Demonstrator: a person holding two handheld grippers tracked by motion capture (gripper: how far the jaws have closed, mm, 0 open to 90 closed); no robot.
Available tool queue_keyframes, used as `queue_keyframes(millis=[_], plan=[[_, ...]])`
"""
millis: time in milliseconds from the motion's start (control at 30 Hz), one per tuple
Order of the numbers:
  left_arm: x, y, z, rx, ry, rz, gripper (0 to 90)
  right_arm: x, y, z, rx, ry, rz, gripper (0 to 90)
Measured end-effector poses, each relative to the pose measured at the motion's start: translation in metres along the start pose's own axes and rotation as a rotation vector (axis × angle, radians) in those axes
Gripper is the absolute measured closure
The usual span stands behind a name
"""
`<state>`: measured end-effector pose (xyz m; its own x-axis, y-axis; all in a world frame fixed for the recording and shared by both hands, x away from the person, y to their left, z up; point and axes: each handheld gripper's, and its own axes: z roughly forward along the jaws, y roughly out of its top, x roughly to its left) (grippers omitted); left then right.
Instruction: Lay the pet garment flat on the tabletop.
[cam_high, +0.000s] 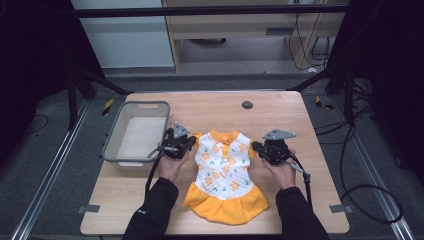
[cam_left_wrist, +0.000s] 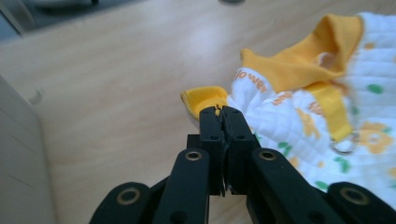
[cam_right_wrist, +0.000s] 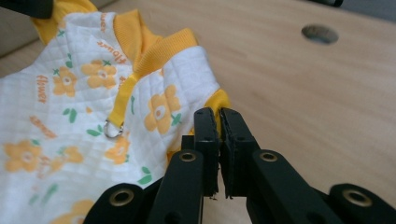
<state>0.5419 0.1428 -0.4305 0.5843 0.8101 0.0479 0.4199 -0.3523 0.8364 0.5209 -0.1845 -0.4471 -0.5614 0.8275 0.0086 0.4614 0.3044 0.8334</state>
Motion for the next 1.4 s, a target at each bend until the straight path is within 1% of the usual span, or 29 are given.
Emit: queue_keyframes(millis=[33,67,133,167,200,233,267,300,333,367,400,467,500,567,600,633,667,700,800,833,867,967,1067,1100,1133,1167,1200,1267,1400], plan=[[0.0,0.006,-0.004,-0.018,0.01,0.008,87.8,0.0,0.007,-0.001,-0.016,-0.005,-0.003,86.1],[0.0,0.012,-0.006,-0.038,0.033,0.022,87.8,0.001,0.013,-0.001,-0.034,-0.013,-0.007,86.0],[0.003,0.019,-0.005,-0.051,0.064,0.029,87.7,0.0,0.025,0.001,-0.064,-0.043,-0.011,85.5],[0.005,0.02,-0.003,-0.055,0.081,0.031,87.4,-0.001,0.03,0.005,-0.083,-0.072,-0.013,85.0],[0.007,0.021,0.001,-0.048,0.103,0.027,86.7,-0.002,0.033,0.008,-0.086,-0.089,-0.013,84.0],[0.009,0.021,0.005,-0.038,0.115,0.01,84.4,-0.004,0.036,0.013,-0.089,-0.111,-0.012,81.2],[0.012,0.02,0.011,-0.022,0.147,-0.004,79.1,-0.004,0.038,0.017,-0.085,-0.128,-0.003,77.1],[0.015,0.018,0.014,-0.001,0.16,-0.011,69.6,-0.005,0.04,0.023,-0.071,-0.159,-0.009,72.2],[0.018,0.016,0.015,0.02,0.165,-0.027,64.9,-0.005,0.04,0.026,-0.056,-0.18,-0.014,68.3],[0.02,0.014,0.015,0.029,0.157,-0.044,61.8,-0.005,0.04,0.028,-0.059,-0.195,-0.023,65.9],[0.021,0.011,0.012,0.028,0.143,-0.056,59.0,-0.005,0.04,0.027,-0.061,-0.197,-0.026,65.1],[0.022,0.01,0.01,0.029,0.139,-0.054,55.6,-0.004,0.04,0.023,-0.07,-0.188,-0.024,64.1],[0.023,0.009,0.004,0.022,0.128,-0.06,55.6,-0.003,0.04,0.02,-0.077,-0.186,-0.03,63.8],[0.023,0.008,-0.005,0.018,0.104,-0.071,52.7,-0.002,0.04,0.008,-0.096,-0.165,-0.026,62.6],[0.022,0.007,-0.015,0.01,0.083,-0.066,51.2,-0.001,0.04,-0.001,-0.105,-0.152,-0.025,61.6],[0.022,0.007,-0.015,0.01,0.083,-0.066,50.3,-0.001,0.04,-0.001,-0.105,-0.152,-0.025,61.6],[0.018,0.005,-0.029,-0.006,0.057,-0.05,49.8,0.001,0.038,-0.011,-0.11,-0.127,-0.023,59.6],[0.018,0.005,-0.029,-0.006,0.057,-0.05,49.0,0.001,0.038,-0.011,-0.11,-0.127,-0.023,59.6],[0.011,0.0,-0.044,-0.018,0.008,-0.043,47.3,0.005,0.032,-0.024,-0.107,-0.088,-0.018,55.6],[0.009,-0.002,-0.047,-0.018,-0.001,-0.036,47.2,0.007,0.029,-0.029,-0.104,-0.072,-0.015,55.6],[0.005,-0.006,-0.051,-0.003,-0.013,-0.018,46.5,0.009,0.027,-0.031,-0.107,-0.063,-0.011,55.1],[-0.002,-0.016,-0.06,0.018,-0.041,0.012,44.5,0.014,0.016,-0.042,-0.11,-0.023,0.009,53.4],[-0.01,-0.032,-0.068,0.038,-0.071,0.02,44.6,0.02,0.0,-0.049,-0.076,0.017,0.015,51.4],[-0.012,-0.036,-0.07,0.044,-0.074,0.025,44.7,0.022,-0.006,-0.05,-0.062,0.026,0.012,51.1],[-0.012,-0.036,-0.07,0.044,-0.074,0.025,45.0,0.022,-0.006,-0.05,-0.062,0.026,0.012,51.1],[-0.015,-0.042,-0.072,0.055,-0.082,0.027,45.0,0.024,-0.012,-0.051,-0.047,0.029,0.009,51.0],[-0.018,-0.048,-0.074,0.062,-0.085,0.025,45.4,0.026,-0.024,-0.053,-0.027,0.041,0.008,50.9],[-0.022,-0.054,-0.076,0.08,-0.091,0.037,45.6,0.029,-0.034,-0.055,-0.018,0.052,0.015,51.2],[-0.027,-0.069,-0.077,0.12,-0.101,0.036,47.3,0.035,-0.054,-0.058,0.006,0.08,0.015,52.5]])
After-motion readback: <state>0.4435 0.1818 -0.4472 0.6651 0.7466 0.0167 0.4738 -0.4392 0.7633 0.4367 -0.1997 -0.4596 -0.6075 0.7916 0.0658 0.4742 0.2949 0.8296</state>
